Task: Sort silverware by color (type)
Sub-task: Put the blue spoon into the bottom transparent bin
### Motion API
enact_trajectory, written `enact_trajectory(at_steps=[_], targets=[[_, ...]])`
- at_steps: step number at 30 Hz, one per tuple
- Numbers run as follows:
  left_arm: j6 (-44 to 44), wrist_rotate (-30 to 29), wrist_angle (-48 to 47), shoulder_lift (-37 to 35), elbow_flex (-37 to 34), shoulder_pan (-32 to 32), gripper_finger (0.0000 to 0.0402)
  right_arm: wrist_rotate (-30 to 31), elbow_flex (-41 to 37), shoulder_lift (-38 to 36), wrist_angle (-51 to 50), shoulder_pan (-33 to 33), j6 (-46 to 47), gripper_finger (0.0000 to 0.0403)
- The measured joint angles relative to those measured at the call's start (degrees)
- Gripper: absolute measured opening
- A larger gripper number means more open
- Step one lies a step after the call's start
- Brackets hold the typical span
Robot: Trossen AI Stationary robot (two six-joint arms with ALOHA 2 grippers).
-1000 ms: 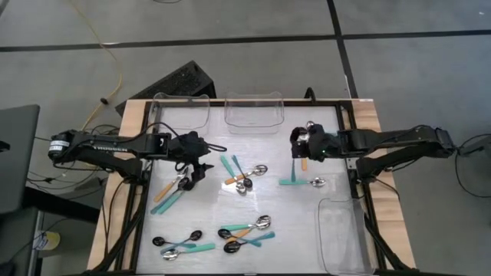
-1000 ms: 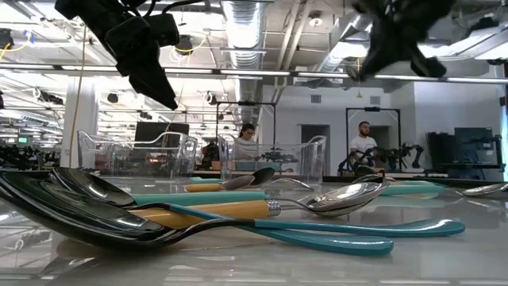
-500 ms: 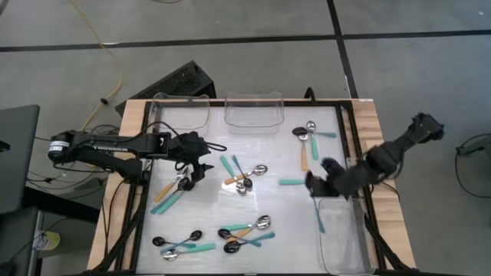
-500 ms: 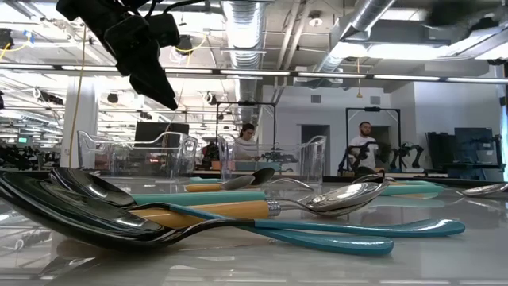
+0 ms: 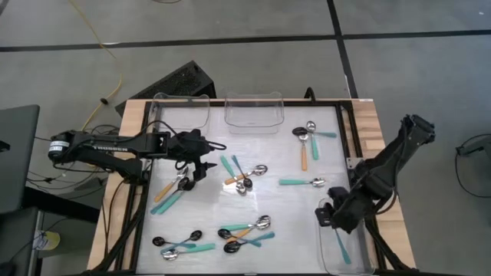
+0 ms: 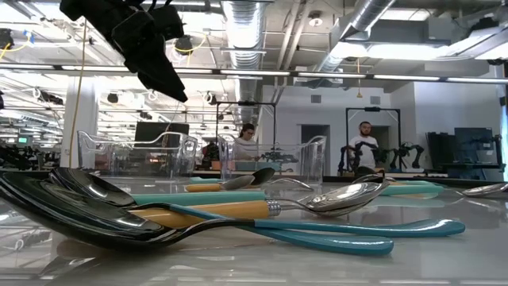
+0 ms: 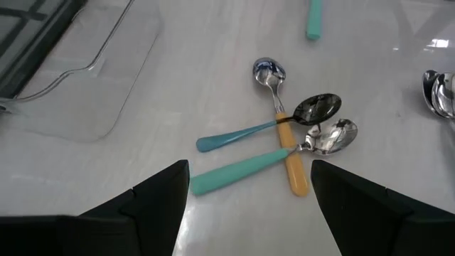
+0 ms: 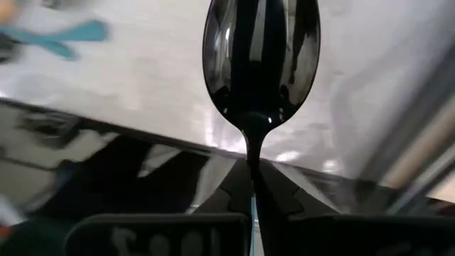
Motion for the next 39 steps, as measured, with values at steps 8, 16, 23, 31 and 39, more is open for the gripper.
enact_trajectory(at_steps=[8,16,23,31,39], targets=[[-1.7,0.6,0.4,0.0,0.0,0.3,0.0281,-3.7,-2.4,2.7,-6.9,2.3,0.4,0.0026],[-3.1,0.2,0.4,0.0,0.0,0.3,0.0281,-4.0,-8.3,7.3,0.4,2.1,0.4,0.0036],[-3.2,0.2,0.3,0.0,0.0,0.3,0.0281,-3.9,-9.1,9.1,1.5,1.7,-0.1,0.006],[-3.1,0.1,0.3,0.0,0.0,0.3,0.0281,-3.8,-9.1,6.8,0.7,1.6,-0.3,0.0125],[-3.2,0.6,0.3,0.0,0.0,0.3,0.0281,-8.1,-8.3,-1.7,3.3,-0.5,-4.0,0.0201]])
